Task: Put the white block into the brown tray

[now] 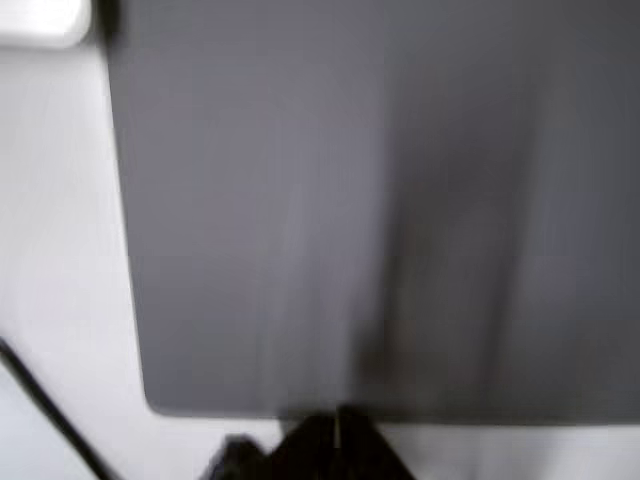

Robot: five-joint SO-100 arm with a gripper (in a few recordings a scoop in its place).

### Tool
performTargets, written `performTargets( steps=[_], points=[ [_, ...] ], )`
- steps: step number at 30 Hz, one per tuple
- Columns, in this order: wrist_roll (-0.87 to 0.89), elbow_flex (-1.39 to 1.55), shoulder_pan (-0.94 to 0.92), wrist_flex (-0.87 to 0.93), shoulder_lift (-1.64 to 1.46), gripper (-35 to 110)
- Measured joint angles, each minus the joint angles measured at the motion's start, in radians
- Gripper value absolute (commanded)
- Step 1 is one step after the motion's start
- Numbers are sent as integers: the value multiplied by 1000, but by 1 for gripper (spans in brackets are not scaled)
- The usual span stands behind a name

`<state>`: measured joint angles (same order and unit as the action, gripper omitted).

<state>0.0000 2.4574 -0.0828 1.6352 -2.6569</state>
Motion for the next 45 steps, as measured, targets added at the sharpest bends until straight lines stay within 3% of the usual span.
performTargets(
  steps=[5,17,31,45],
  points=[
    [83,175,66,-29,-189,0],
    [60,443,61,-144,-508,0],
    [48,644,43,-325,-658,0],
    [-51,663,0,-293,-658,0]
  ],
)
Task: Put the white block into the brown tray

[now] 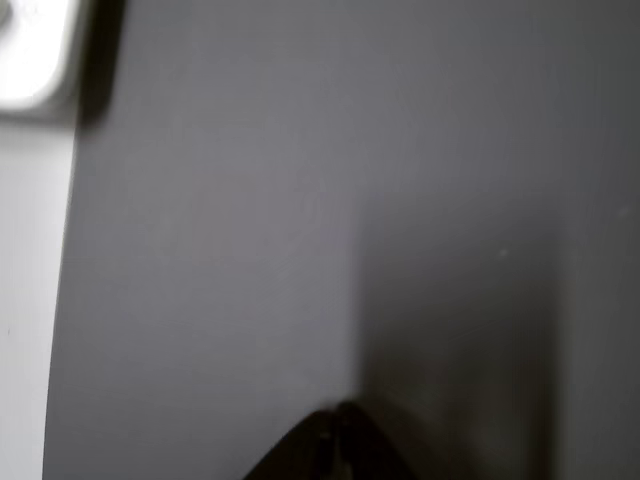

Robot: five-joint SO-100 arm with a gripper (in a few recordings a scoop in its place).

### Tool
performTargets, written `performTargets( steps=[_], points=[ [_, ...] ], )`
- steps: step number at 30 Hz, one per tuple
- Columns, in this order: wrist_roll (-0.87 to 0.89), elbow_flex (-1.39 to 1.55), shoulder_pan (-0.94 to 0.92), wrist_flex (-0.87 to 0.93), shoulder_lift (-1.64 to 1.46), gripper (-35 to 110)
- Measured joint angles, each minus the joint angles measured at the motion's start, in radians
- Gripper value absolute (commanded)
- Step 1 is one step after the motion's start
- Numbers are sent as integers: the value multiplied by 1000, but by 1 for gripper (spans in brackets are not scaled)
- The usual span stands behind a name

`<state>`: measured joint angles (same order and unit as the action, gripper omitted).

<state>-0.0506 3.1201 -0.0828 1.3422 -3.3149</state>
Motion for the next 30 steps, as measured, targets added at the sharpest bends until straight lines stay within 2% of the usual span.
performTargets(
  steps=[9,30],
  points=[
    [-5,-2,-18,72,-3,0],
    [-5,-2,-80,74,-3,0]
  ],
)
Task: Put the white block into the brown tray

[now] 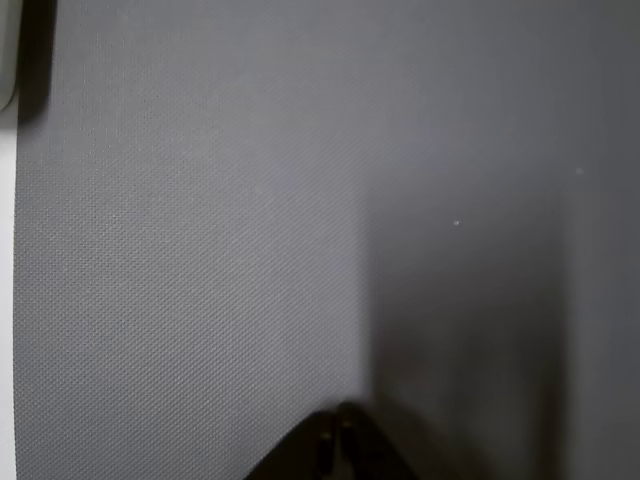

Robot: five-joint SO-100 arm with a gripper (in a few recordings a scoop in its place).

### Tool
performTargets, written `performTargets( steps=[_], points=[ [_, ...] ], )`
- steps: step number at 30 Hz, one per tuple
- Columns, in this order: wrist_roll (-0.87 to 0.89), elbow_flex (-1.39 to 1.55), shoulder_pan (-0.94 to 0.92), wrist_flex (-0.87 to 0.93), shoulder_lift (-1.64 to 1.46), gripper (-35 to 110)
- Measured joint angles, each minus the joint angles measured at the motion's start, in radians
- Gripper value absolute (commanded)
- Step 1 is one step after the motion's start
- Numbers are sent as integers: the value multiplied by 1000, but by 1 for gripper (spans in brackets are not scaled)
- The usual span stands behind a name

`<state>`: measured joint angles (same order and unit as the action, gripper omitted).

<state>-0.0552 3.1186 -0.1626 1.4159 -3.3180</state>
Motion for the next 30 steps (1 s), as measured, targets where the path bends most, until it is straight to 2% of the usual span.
performTargets(
  steps=[9,30],
  points=[
    [124,-5,0,9,-2,0],
    [129,-6,0,8,-3,0]
  ],
)
